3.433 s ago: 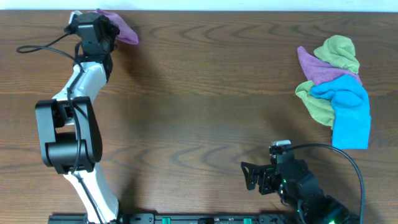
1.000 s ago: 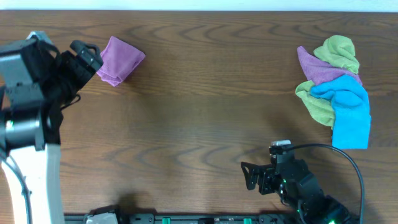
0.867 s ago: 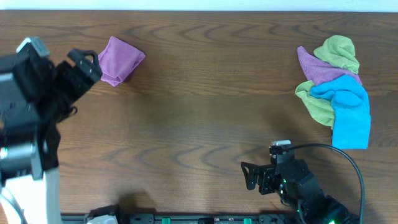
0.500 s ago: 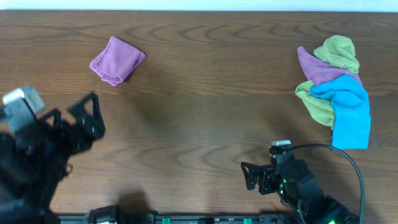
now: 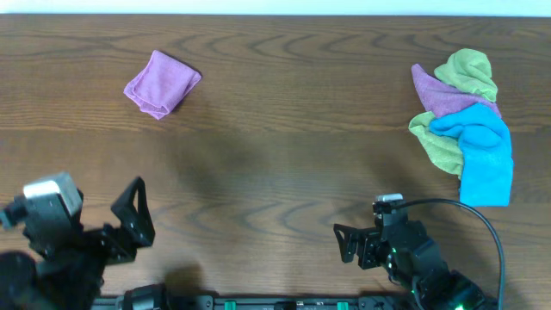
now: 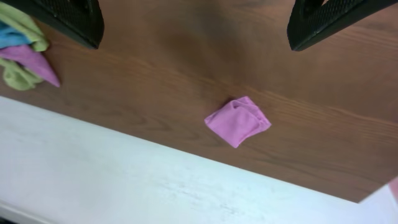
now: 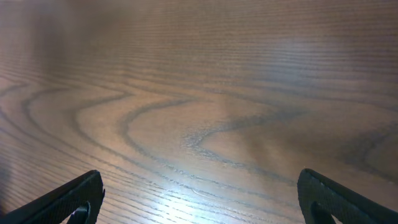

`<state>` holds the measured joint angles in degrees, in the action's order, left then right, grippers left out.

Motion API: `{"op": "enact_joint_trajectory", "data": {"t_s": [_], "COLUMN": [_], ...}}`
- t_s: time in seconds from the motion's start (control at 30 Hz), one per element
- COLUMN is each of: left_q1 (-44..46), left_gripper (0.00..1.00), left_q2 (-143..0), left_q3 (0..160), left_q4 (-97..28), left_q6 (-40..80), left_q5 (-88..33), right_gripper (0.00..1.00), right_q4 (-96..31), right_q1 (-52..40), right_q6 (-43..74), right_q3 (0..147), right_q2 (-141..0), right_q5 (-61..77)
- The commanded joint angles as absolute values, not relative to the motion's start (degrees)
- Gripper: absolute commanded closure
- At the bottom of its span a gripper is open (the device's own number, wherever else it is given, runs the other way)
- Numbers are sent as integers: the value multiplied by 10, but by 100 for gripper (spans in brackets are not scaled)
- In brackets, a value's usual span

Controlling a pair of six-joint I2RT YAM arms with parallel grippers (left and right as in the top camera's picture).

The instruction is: Fold the cloth

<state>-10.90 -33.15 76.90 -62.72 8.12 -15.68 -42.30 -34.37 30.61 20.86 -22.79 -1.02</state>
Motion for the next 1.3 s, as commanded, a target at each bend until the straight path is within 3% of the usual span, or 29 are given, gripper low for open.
{"op": "enact_joint_trajectory", "data": {"t_s": [0.0, 0.7, 1.27], "left_q1": [-112, -76, -48], "left_gripper": [5, 5, 5], "left_q2": [-289, -51, -7], "left_q3": [718, 319, 243], "left_q4": [-613, -427, -427], "left_q6": [57, 57, -50], "left_q5": [-133, -131, -131], "right_gripper": [1, 1, 1], "right_q4": [-423, -423, -423], "right_q1": [-341, -341, -341], "right_q6": [312, 312, 312], "right_q3": [208, 208, 208], "right_q2": [-224, -224, -224], "right_q5": [-11, -11, -11]}}
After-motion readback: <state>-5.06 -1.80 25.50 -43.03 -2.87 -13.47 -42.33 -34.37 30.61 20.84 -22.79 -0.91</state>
